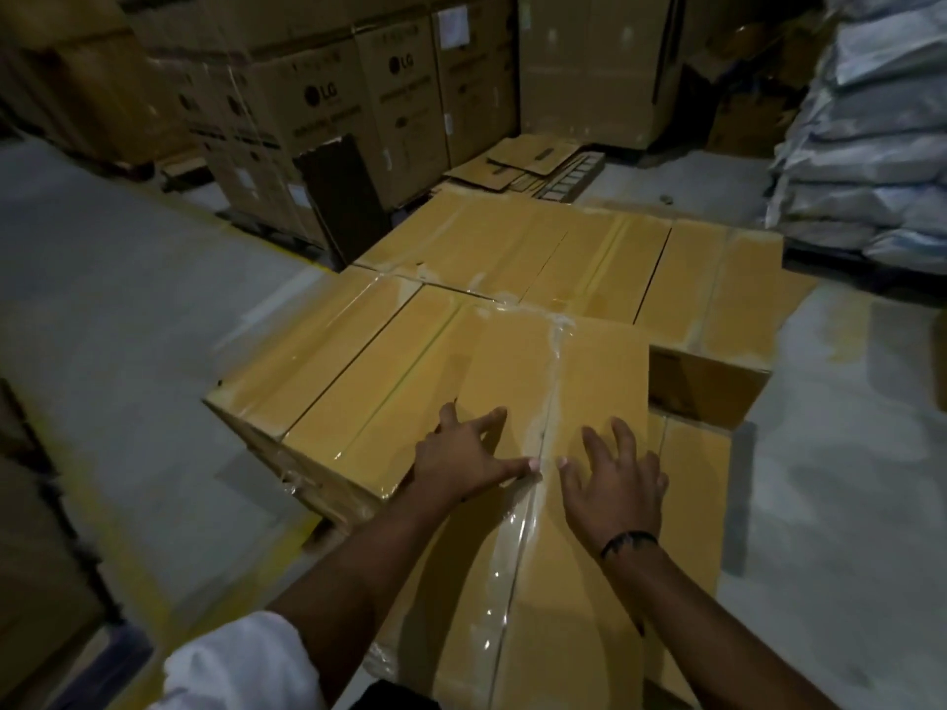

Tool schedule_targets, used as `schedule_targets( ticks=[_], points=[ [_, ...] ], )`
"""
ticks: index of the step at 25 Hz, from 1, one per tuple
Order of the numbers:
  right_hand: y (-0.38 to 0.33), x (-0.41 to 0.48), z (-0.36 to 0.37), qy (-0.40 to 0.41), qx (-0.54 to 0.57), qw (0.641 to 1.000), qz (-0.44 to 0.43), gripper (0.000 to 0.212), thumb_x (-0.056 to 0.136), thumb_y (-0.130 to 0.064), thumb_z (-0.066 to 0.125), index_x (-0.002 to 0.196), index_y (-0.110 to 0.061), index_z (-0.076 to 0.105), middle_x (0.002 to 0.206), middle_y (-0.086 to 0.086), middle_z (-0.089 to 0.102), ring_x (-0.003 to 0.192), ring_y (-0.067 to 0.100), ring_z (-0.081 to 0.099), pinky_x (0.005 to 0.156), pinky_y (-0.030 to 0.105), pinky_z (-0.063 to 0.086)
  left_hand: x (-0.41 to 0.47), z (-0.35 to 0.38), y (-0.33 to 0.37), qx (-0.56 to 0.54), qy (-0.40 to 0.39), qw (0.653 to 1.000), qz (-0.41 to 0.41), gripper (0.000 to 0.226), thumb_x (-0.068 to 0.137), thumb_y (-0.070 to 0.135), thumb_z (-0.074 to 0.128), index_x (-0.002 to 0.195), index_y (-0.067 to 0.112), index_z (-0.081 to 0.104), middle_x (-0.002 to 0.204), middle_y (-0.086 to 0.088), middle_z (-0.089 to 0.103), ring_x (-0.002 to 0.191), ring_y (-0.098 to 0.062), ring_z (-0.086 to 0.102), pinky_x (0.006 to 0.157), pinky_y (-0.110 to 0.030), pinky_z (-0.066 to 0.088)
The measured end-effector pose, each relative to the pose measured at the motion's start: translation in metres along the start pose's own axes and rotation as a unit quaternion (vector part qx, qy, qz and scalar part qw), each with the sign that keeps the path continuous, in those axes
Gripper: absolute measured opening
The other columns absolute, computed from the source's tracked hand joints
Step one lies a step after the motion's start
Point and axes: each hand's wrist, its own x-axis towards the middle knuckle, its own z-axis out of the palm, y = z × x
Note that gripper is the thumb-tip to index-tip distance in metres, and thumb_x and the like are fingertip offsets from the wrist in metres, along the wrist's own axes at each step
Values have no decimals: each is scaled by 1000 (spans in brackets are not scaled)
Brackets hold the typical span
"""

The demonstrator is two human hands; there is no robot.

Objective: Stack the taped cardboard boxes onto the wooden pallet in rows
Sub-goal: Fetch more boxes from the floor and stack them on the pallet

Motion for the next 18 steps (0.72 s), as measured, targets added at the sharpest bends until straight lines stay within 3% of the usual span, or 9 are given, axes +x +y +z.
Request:
schedule_targets(
  ticks=[5, 8, 11, 14, 18],
  points=[
    [2, 34, 43, -25, -7, 998, 61, 60, 96, -62, 40, 151, -37, 39, 167, -1, 14, 142, 38, 29, 114, 55, 29, 66, 26, -17, 25, -51, 997, 60, 111, 59, 103, 51, 155, 54, 26, 166, -14, 10, 139, -46, 44, 112, -56, 40],
    [-6, 60, 79, -125, 19, 989, 82, 63, 97, -57, 46, 155, -38, 30, 169, -2, -2, 149, 40, 13, 118, 58, 25, 108, 41, -43, 29, -103, 990, 91, 104, 71, 93, 55, 158, 43, 28, 169, -14, 7, 142, -48, 39, 113, -55, 41],
    [-26, 46, 121, -204, -10, 971, 124, 70, 98, -53, 46, 159, -42, 12, 168, -4, -18, 152, 43, -10, 118, 64, 21, 124, 64, -83, 117, -163, 965, 170, 90, 88, 73, 57, 161, 35, 22, 171, -14, 2, 150, -53, 14, 121, -61, 24],
    [-48, 25, 138, -151, -48, 972, 171, 70, 101, -57, 36, 159, -43, 0, 166, -4, -23, 152, 42, -13, 117, 62, 23, 116, 74, -124, 195, -122, 937, 262, 94, 93, 73, 47, 164, 32, 2, 170, -17, -10, 151, -55, -11, 122, -65, 4],
    [-64, -26, 149, -163, -100, 964, 185, 79, 97, -70, 29, 159, -39, -10, 166, 0, -26, 151, 45, -15, 116, 62, 20, 100, 75, -167, 225, -134, 915, 306, 102, 88, 82, 43, 164, 33, -5, 169, -18, -18, 148, -57, -18, 118, -69, -6]
  ],
)
